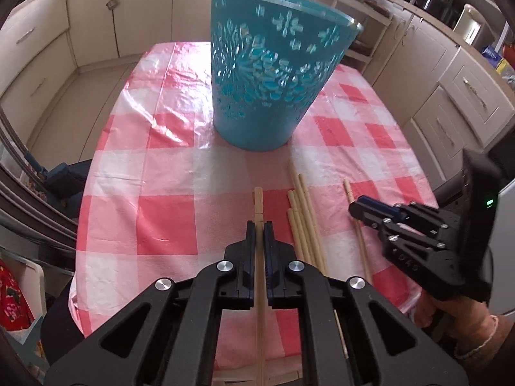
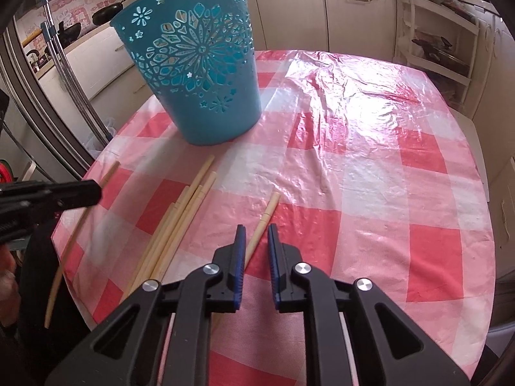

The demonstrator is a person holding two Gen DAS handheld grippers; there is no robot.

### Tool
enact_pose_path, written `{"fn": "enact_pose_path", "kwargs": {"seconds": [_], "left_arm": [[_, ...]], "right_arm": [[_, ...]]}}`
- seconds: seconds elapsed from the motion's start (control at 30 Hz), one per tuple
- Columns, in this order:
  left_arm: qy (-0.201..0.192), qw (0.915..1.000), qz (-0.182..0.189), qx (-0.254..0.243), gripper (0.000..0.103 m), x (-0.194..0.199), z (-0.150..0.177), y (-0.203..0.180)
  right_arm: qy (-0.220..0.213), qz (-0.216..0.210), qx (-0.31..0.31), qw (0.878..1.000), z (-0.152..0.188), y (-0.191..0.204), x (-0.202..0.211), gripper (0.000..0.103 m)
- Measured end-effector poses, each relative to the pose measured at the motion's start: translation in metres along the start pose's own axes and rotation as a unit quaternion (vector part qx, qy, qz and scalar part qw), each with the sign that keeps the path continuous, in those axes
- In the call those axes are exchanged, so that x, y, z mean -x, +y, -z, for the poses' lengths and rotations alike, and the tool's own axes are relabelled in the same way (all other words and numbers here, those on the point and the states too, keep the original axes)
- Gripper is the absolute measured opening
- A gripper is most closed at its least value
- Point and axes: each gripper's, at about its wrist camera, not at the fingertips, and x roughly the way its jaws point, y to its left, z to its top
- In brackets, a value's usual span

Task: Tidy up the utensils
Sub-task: 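Lower the left gripper onto another chopstick and close on it, then lift the chopstick with the left gripper over the basket and open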

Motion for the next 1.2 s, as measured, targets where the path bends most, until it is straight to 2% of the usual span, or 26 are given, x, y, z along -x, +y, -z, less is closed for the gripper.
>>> {"fn": "enact_pose_path", "kwargs": {"seconds": [0.1, 0.2, 0.4, 0.63, 0.77, 0.87, 0.97, 1.1, 1.2], "left_arm": [[-0.031, 0.9991, 0.028, 0.001, 0.005, 0.037, -0.016, 0.0], [-0.079, 0.9958, 0.046, -0.001, 0.005, 0.077, -0.035, -0.005], [-0.177, 0.9826, 0.055, -0.013, 0.005, 0.132, -0.08, -0.019], [-0.297, 0.9545, 0.025, -0.012, 0.005, 0.159, -0.155, -0.033], [-0.363, 0.9315, -0.01, -0.015, 0.005, 0.157, -0.188, -0.044], [-0.379, 0.9246, -0.034, -0.009, 0.005, 0.136, -0.207, -0.046], [-0.38, 0.9232, -0.057, -0.002, 0.005, 0.106, -0.219, -0.045], [-0.367, 0.9269, -0.077, 0.002, 0.005, 0.069, -0.22, -0.041], [-0.349, 0.9331, -0.088, 0.0, 0.005, 0.046, -0.215, -0.037]], "right_arm": [[-0.01, -0.002, -0.003, 1.0, 0.002, 0.0, 0.001, 0.014], [-0.016, -0.008, -0.007, 1.0, 0.004, -0.002, 0.002, 0.014], [-0.021, -0.011, -0.009, 1.0, 0.004, -0.002, 0.002, 0.014], [-0.027, -0.017, -0.013, 0.999, 0.006, -0.004, 0.003, 0.014], [-0.028, -0.023, -0.016, 0.999, 0.006, -0.007, 0.004, 0.014], [-0.029, -0.028, -0.019, 0.999, 0.006, -0.009, 0.004, 0.014], [-0.03, -0.033, -0.022, 0.999, 0.006, -0.01, 0.004, 0.014], [-0.029, -0.033, -0.021, 0.999, 0.006, -0.01, 0.004, 0.014], [-0.027, -0.035, -0.023, 0.999, 0.005, -0.011, 0.004, 0.014]]}}
